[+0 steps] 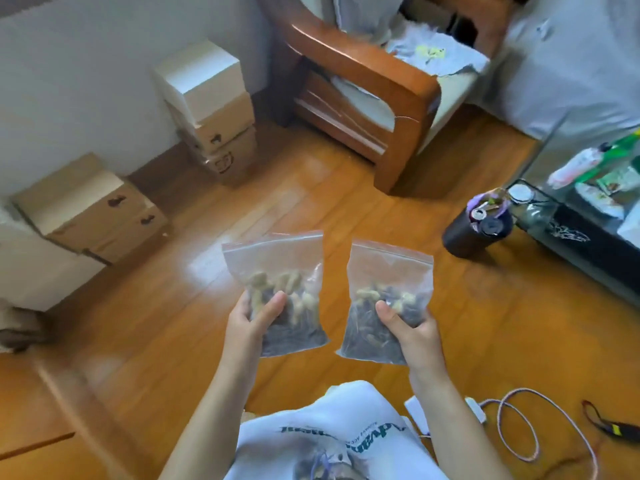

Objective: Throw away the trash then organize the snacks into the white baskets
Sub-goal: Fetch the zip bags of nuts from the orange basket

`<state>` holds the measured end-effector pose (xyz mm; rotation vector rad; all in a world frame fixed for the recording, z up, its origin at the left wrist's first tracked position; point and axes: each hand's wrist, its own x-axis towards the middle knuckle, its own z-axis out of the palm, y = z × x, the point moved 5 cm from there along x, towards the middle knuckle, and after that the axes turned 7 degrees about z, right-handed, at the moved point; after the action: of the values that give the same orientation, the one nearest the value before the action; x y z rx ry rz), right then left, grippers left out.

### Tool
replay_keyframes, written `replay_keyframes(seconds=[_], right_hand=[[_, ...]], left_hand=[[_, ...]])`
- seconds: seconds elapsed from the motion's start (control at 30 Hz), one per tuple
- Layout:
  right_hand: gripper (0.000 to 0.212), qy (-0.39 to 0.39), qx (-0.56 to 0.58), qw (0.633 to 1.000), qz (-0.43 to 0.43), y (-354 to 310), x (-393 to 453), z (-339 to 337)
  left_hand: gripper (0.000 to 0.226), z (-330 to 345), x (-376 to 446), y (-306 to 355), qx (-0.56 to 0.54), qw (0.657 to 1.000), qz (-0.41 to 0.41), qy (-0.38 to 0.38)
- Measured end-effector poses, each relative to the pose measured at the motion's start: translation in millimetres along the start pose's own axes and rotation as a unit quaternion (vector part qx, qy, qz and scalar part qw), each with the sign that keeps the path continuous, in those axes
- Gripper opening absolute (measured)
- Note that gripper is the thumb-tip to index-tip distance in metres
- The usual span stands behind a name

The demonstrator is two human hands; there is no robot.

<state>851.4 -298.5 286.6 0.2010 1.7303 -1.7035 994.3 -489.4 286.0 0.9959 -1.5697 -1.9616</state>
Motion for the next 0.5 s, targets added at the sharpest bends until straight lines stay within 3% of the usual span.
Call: replay_keyframes(seconds=[0.13,0.23,0.33,0.5], right_hand=[[0.063,0.069,0.044,0.997,-0.003,-11,17,-58],[0.048,0.101,0.072,0.992,-0.008,-15,28,-86],[0.029,0.138,0.1,0.985,-0.013,-18,45,-109],[0.024,0.189,0.131,0.973,-0.025,-39,79,-143]], left_hand=[[0.049,70,25,4,0.034,0.998,-0.01,-0.059],[0.052,111,41,6,0.044,0.993,-0.01,-0.107],[0.036,149,60,2,0.052,0.988,-0.022,-0.144],[0.043,217,105,-3,0.069,0.974,-0.037,-0.211]])
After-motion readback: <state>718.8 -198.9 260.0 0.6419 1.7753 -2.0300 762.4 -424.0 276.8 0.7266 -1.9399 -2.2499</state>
